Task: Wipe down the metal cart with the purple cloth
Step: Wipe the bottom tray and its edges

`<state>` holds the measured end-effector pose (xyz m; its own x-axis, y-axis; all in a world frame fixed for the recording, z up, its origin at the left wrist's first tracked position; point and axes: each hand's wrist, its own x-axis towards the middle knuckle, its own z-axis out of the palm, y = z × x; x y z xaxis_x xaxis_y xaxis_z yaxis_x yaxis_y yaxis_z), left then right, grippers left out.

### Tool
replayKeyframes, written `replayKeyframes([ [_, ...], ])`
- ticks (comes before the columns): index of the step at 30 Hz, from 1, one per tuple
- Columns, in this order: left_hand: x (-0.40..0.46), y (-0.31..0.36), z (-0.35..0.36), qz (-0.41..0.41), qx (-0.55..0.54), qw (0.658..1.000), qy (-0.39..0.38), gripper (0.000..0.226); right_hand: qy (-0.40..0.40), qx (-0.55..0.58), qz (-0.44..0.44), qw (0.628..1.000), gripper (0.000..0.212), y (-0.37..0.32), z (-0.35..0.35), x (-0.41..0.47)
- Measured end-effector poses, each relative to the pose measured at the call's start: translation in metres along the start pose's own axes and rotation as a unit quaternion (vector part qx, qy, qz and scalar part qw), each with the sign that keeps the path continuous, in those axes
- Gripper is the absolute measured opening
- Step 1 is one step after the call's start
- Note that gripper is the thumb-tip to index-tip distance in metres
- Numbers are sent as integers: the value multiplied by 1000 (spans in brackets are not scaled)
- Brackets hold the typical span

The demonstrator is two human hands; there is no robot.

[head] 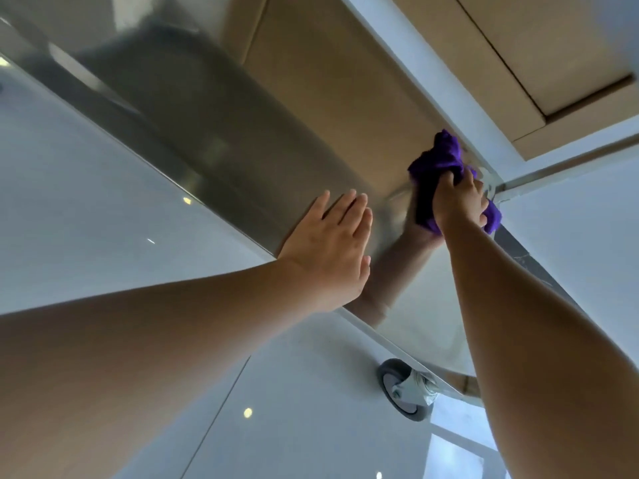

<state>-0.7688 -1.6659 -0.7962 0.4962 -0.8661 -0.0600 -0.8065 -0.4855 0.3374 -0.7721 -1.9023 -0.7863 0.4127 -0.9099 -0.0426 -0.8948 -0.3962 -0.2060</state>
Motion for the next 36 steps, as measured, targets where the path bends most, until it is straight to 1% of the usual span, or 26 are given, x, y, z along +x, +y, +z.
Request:
replayKeyframes([
  [2,-1,0,1,0,1,1000,1,63,15,7,49,999,51,14,-4,-4],
  [4,0,1,1,0,-5,1000,8,62,30,2,54,998,50,21,-4,-20],
  [6,-1,2,0,-1,-16,1000,24,61,36,4,31,999,48,26,-4,-48],
  [8,-2,1,0,-1,-27,999,34,59,28,10,-12,999,47,30,-1,-83],
  [11,-1,1,-1,-2,-46,998,31,56,20,18,-51,998,47,37,1,-132],
  [13,1,0,-2,-12,-66,997,23,55,16,27,-48,998,47,40,2,-160],
  [15,3,0,-2,-18,-94,995,28,54,18,41,-44,998,55,35,8,-190],
  [17,4,0,-3,-19,-106,993,42,55,47,32,-75,996,63,26,17,-222],
  [19,5,-1,-3,-20,-105,993,40,57,79,21,-118,990,61,23,26,-245],
  [22,7,-1,0,-22,-81,996,22,61,92,17,-125,988,58,41,26,-246],
  [24,7,1,1,-18,-38,999,18,63,108,25,-86,990,60,62,19,-241],
  [26,6,0,2,-12,-10,1000,20,63,129,42,-27,990,63,85,12,-235],
  [28,5,0,-1,-13,-6,1000,16,63,116,56,12,992,64,100,9,-232],
  [32,6,9,-5,-32,43,998,-19,65,94,46,18,994,61,95,6,-223],
  [34,10,19,-9,-47,59,997,-33,64,70,21,-4,997,62,91,1,-212],
  [36,14,31,-10,-28,64,997,-31,63,37,14,-22,999,63,87,-7,-191],
])
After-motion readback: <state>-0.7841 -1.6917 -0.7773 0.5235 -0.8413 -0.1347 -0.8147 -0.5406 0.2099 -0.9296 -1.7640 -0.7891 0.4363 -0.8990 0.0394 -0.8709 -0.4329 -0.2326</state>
